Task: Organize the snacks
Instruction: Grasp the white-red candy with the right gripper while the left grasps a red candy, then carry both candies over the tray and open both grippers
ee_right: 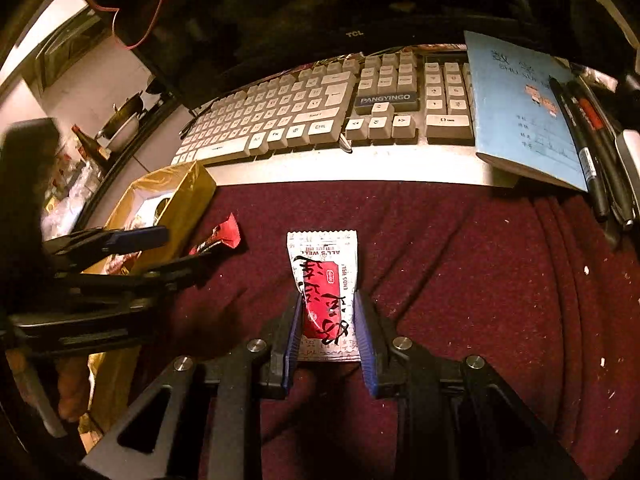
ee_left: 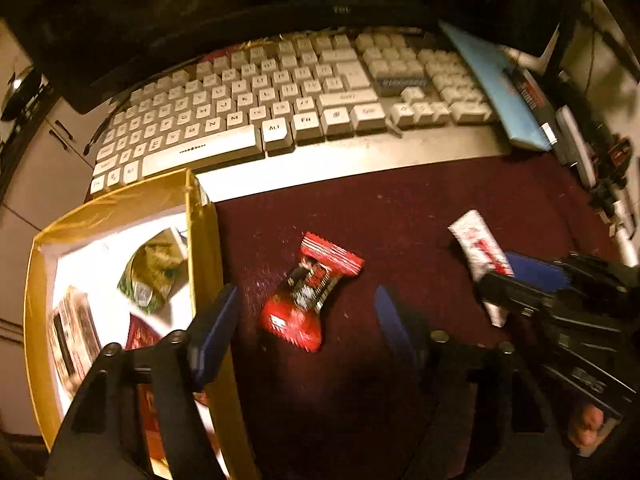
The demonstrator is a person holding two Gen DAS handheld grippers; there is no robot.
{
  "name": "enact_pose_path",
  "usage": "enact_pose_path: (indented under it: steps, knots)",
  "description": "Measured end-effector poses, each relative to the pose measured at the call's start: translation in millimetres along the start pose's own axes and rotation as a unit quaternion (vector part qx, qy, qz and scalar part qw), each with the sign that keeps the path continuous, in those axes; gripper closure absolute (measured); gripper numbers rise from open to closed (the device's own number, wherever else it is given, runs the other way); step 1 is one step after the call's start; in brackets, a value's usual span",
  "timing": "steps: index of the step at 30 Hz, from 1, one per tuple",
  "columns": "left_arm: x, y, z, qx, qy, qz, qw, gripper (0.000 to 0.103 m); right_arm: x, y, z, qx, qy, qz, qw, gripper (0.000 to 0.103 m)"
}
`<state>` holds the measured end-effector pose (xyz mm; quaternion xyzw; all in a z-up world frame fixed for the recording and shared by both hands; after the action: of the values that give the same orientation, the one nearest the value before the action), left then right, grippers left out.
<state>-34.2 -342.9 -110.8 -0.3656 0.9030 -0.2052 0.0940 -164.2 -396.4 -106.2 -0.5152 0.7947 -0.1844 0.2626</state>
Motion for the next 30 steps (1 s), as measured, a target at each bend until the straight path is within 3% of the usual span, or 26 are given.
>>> enact_pose_path:
  steps: [4,10,14,21,30]
  knots:
    - [-2.3,1.3,14.4,-0.026,-0.004,-0.016,0.9995,0.046,0.9,1.6,-1.9,0.002,0.0,0.006,1.0,0.077]
    - [-3.0,0.6,14.7,-0.012,0.003,-0.025,0.9996,0.049,-5.1,0.4,0.3,-0.002,0.031,-0.028,0.999,0.075]
    - [-2.3,4.7,10.3,-0.01,0.017,-0.022,0.9996,0.079,-6.5,1.0,-0.7,-0.004,0.056,-0.049,0.997,0.076]
    - [2.0,24.0,-6.2,0.014,0.005,-0.023,0.9996,0.081,-15.8,-3.9,-6.7,0.018,0.09,-0.089,0.992,0.076]
    - [-12.9,42.6,-61.6,0.082,0.006,-0.08,0.9934,0.081,-17.4,-6.5,-14.9,0.034,0.117,-0.108,0.987,0.076]
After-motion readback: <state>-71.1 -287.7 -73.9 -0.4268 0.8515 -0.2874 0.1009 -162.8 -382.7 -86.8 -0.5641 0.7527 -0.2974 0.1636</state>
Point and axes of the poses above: each gripper's, at about its wrist camera, not at the fingertips, and z roughly the way its jaws point, x to its right, y to its underside, the point moved 10 cm from there along z, roughly the way its jaws point, and after that the axes turned 14 degrees about -z, right-handed, at the moved point
